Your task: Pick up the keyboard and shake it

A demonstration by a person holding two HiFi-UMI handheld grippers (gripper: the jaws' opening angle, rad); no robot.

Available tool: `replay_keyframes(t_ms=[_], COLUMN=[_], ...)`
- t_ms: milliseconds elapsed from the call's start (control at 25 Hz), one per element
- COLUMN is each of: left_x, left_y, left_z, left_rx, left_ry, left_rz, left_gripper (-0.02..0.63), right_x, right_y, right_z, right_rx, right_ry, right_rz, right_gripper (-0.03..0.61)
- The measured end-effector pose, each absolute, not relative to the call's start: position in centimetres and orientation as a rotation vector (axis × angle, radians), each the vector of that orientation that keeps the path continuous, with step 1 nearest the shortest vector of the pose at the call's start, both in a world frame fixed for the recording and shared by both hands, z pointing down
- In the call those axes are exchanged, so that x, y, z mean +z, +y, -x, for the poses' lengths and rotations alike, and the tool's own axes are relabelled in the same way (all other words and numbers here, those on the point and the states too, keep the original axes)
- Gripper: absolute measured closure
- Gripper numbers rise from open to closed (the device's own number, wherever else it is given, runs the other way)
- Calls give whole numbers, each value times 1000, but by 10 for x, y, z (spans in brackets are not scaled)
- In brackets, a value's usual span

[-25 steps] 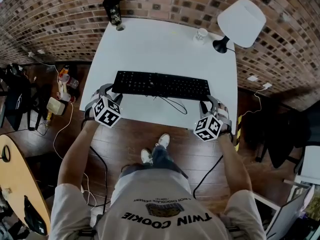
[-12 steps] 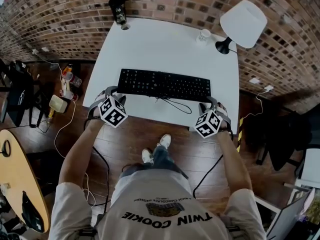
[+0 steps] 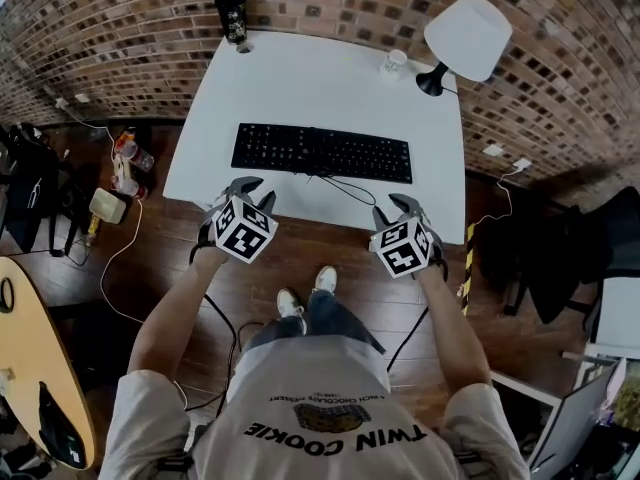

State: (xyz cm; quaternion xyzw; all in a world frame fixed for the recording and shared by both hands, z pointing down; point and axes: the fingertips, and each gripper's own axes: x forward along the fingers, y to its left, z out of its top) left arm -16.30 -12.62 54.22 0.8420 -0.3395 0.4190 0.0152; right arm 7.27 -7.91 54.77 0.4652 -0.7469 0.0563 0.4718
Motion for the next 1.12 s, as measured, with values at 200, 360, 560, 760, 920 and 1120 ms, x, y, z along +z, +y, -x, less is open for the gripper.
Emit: replay_keyframes(t_ms=[200, 360, 560, 760, 920, 1120], left_x=[531, 520, 512, 508, 502, 492], left_y=[-89, -62, -12, 35, 74, 121], left_z=[127, 102, 59, 4, -42, -90], left_rx=[1137, 1015, 882, 780, 745, 682], left_ry=[-1054, -1091, -1159, -1220, -1260, -1336], left_rz=[-2627, -2595, -2527, -2477, -2475, -2426], left_gripper=[505, 516, 535, 553, 558, 595], right_x=[530, 522, 515, 510, 502, 489], right_y=[-55, -38, -3, 46, 84, 127], right_z=[-35, -18, -22, -50, -79, -122], right_rx=[230, 314, 400, 490, 499, 501], right_ry=[-1973, -2088, -2208, -2309, -2371, -2436], right_rz=[-1156, -1171, -1191, -1217, -1195, -1169], right_gripper=[431, 431, 431, 431, 431, 433])
